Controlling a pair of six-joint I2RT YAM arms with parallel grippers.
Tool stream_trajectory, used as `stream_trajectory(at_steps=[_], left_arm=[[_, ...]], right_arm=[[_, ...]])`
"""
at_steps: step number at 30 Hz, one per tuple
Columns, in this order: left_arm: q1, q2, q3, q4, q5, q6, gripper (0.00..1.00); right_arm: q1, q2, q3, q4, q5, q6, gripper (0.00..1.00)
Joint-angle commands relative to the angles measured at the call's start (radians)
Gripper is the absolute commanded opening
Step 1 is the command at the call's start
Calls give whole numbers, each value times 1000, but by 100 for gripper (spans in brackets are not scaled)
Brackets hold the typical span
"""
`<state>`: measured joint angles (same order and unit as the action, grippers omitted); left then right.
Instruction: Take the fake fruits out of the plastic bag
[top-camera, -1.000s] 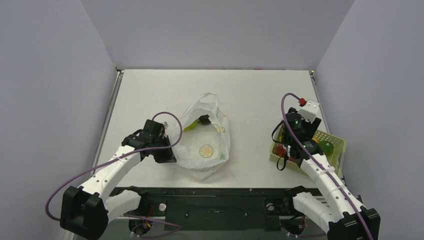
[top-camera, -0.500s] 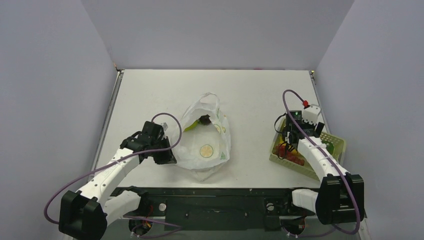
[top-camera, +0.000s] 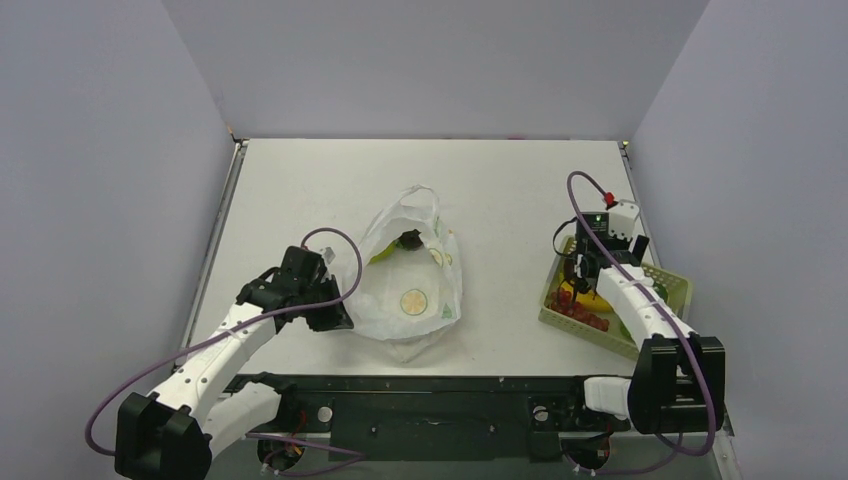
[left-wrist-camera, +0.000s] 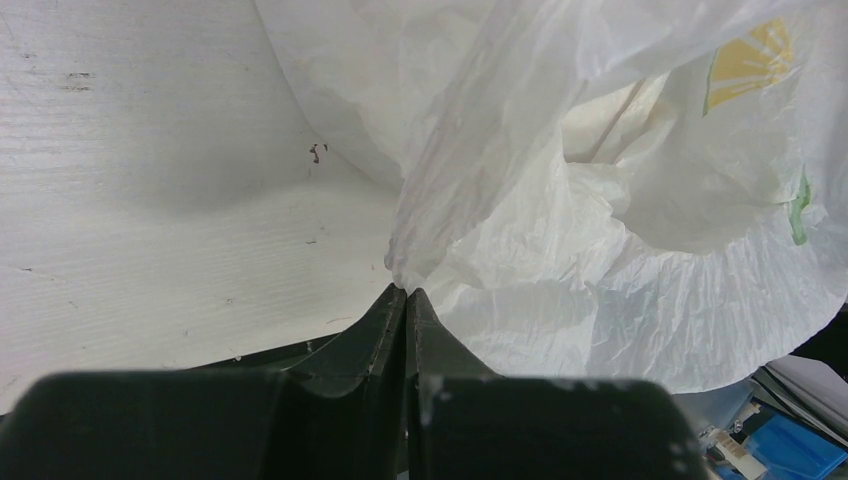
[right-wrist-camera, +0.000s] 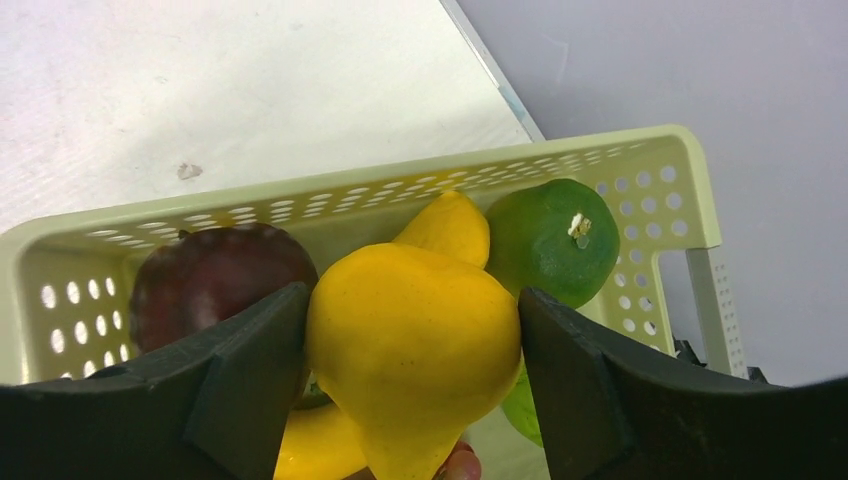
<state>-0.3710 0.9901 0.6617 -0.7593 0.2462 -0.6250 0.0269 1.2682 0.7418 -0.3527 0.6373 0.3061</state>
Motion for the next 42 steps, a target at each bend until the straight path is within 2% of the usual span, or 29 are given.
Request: stream_trajectory(at_steps=[1, 7, 11, 13, 14, 16, 19, 21, 24, 28, 32, 36, 39, 42], left_arm=[[4, -28, -7, 31, 25, -7, 0], [4, -33, -9, 33, 33, -2, 0], [3, -32, -6, 33, 40, 6, 0], [4, -35, -5, 32, 44, 8, 0], [4, -38, -5, 32, 44, 9, 0], [4, -40, -3, 32, 47, 11, 0], [3, -42, 6, 31, 51, 13, 0], [3, -45, 14, 31, 49, 12, 0], [2, -51, 28, 32, 51, 12, 0], [3, -58, 58, 28, 52, 12, 0], [3, -43, 115, -15, 37, 25, 0], [3, -21, 183, -47, 36, 37, 0], [3, -13, 209, -56, 40, 40, 0], [3, -12, 220, -66, 42, 49, 0]], right_arm=[[16, -75, 74, -14, 10, -14, 76], [59, -119, 118, -84, 61, -2, 86], [117, -152, 149, -79, 73, -31, 86], [176, -174, 159, -24, 3, -83, 85], [199, -183, 161, 2, -87, -123, 84], [313, -209, 163, 81, -232, -164, 83], [475, -201, 165, 230, -370, -182, 83], [588, -163, 169, 320, -510, -192, 82], [745, -46, 214, 421, -610, -215, 78], [843, 104, 258, 515, -703, -243, 75], [864, 224, 266, 613, -776, -284, 75], [873, 323, 305, 596, -754, -349, 75], [876, 396, 325, 599, -586, -384, 78], [877, 459, 355, 599, -482, -442, 79]])
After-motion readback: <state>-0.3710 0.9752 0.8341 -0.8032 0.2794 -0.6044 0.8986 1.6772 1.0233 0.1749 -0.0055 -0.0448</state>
